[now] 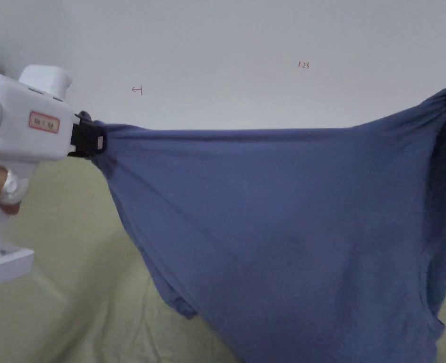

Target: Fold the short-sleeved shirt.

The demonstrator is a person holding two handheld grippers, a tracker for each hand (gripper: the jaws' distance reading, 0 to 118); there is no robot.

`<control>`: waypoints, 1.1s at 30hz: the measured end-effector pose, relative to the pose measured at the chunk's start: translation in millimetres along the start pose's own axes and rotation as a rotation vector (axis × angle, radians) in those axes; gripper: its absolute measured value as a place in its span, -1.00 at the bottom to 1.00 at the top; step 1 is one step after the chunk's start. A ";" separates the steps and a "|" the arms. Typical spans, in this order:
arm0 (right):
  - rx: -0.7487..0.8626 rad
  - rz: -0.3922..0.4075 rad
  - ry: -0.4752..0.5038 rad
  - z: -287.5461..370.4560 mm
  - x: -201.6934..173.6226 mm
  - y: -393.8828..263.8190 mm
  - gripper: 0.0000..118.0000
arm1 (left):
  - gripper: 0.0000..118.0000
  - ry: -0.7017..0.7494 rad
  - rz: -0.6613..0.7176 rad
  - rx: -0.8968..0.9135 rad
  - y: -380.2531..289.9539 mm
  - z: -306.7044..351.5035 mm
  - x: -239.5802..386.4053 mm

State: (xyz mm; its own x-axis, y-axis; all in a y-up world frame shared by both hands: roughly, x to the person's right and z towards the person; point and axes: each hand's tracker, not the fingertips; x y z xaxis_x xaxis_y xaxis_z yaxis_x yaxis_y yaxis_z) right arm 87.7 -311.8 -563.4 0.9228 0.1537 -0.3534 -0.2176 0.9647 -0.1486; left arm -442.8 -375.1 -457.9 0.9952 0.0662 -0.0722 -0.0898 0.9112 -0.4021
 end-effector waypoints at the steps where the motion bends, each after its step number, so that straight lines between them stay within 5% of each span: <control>1: 0.030 0.008 -0.021 1.5 2.5 8.6 -0.99 | -0.90 0.016 -0.052 0.017 17.9 -3.5 4.6; 6: 0.062 0.017 -0.071 -5.3 17.3 44.8 -0.99 | -0.90 0.043 -0.143 0.068 75.5 -17.4 25.5; 12: 0.133 -0.066 -0.097 -19.7 39.6 61.6 -0.99 | -0.90 0.057 -0.102 0.133 130.2 -33.4 23.9; 17: 0.216 -0.021 -0.128 -27.6 43.7 97.2 -0.99 | -0.90 0.100 -0.145 0.190 157.7 -34.3 32.8; 21: 0.257 -0.048 -0.121 -19.9 40.2 114.7 -0.99 | -0.90 0.119 -0.186 0.215 155.4 -25.9 45.1; 33: 0.175 0.063 -0.064 8.8 15.3 69.0 -0.99 | -0.90 0.062 -0.168 0.153 108.4 -41.8 6.3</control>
State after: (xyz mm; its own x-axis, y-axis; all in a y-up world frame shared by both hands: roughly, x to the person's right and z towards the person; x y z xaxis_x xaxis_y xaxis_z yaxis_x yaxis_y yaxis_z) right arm 89.6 -241.0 -570.9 0.9285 0.2231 -0.2968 -0.2223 0.9743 0.0370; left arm -448.0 -292.9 -540.1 0.9910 -0.1122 -0.0734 0.0886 0.9587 -0.2704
